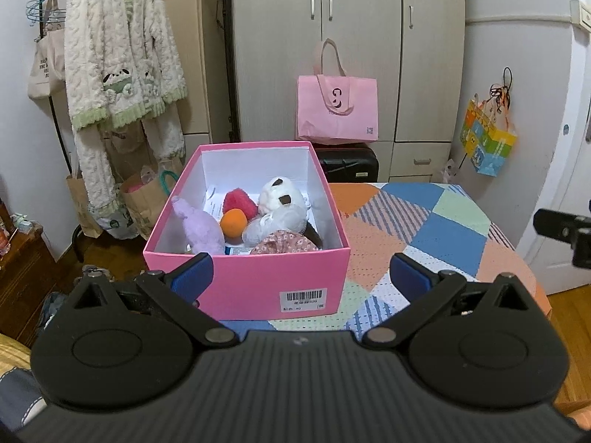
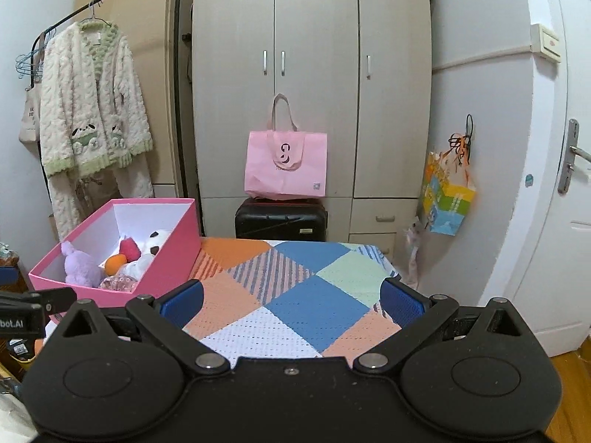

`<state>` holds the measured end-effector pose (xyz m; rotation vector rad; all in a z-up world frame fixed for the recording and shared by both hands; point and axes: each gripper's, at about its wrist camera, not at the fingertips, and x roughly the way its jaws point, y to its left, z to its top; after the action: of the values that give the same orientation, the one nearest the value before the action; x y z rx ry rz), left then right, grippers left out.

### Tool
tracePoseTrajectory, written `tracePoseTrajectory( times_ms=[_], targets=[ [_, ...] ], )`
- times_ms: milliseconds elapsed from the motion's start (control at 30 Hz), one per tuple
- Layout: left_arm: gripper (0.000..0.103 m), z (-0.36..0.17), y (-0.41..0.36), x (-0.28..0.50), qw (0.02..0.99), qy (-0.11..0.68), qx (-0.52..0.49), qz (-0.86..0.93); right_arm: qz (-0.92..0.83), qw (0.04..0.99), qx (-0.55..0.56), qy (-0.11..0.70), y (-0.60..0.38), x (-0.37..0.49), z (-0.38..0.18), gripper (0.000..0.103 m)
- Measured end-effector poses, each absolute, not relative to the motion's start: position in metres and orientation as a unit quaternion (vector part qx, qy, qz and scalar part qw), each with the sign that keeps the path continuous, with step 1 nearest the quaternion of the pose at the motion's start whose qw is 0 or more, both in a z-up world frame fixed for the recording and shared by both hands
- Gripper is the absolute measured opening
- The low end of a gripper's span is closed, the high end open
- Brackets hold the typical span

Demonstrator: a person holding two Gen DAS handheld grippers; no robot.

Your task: Organize soft objects

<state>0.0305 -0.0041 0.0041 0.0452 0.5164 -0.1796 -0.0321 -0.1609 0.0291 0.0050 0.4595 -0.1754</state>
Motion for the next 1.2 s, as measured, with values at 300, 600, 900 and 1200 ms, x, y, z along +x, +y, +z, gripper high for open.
tracePoseTrajectory(
  times_ms=[300,600,900,1200],
  targets=[
    [0.103,0.0,-0.01,0.029,0.965,0.251,0.045,-0.052,-0.089,0.969,-0.013,0.229,-0.152,-0.035,0.023,0.103],
    [0.103,-0.003,-0.015,0.03,0.966,0.252,0.047,-0.043,-0.101,0.968,-0.017,0.231,-0.156,-0.036,0.021,0.103],
    [0.103,-0.004,-0.013,0.03,0.966,0.252,0.039,-0.041,-0.103,0.967,-0.012,0.231,-0.159,-0.035,0.02,0.103],
    [0.103,-0.003,-0.01,0.032,0.967,0.25,0.033,-0.033,-0.111,0.967,-0.015,0.23,-0.158,-0.04,0.02,0.103]
  ],
)
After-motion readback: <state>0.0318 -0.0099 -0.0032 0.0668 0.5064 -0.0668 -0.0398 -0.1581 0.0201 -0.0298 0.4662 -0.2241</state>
